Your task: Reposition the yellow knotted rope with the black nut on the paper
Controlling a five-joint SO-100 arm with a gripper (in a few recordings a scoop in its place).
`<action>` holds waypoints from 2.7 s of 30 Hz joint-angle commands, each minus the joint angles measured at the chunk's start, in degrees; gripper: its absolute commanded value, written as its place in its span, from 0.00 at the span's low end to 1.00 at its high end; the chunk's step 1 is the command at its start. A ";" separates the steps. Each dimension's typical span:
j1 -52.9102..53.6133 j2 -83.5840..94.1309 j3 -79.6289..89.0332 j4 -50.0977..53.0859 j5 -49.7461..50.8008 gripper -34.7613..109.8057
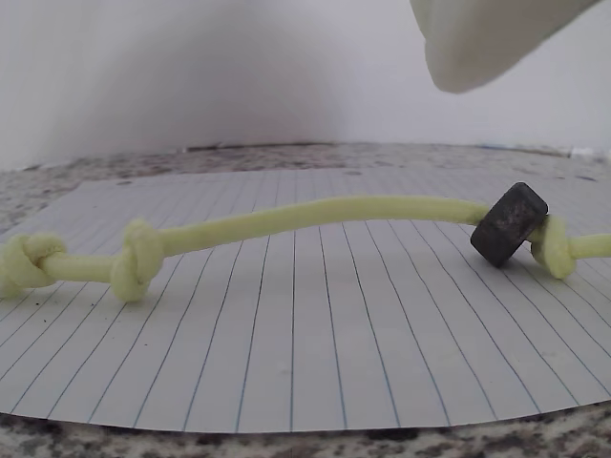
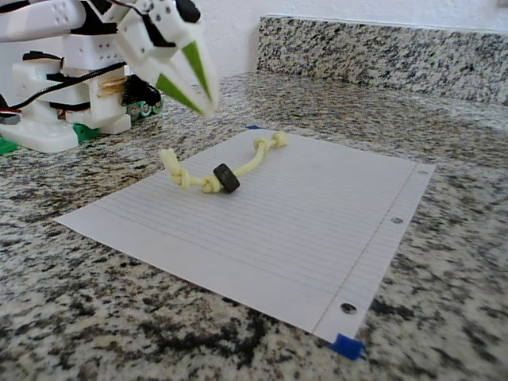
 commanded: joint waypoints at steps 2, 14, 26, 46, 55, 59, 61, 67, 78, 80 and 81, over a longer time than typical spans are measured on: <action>-0.97 1.67 -1.85 3.87 -0.53 0.24; -1.49 4.31 5.89 -1.49 -4.57 0.24; 1.05 4.31 7.56 1.14 -13.97 0.24; 2.37 4.31 7.21 2.11 -13.18 0.24; 2.64 4.31 7.38 1.49 -13.71 0.31; 2.55 4.31 7.38 1.49 -13.71 0.31; 2.55 4.31 7.38 1.49 -13.71 0.31; 2.55 4.31 7.38 1.49 -13.71 0.31; 2.55 4.31 7.38 1.49 -13.71 0.31; 2.55 4.31 7.38 1.49 -13.71 0.31; 2.55 4.31 7.38 1.49 -13.71 0.31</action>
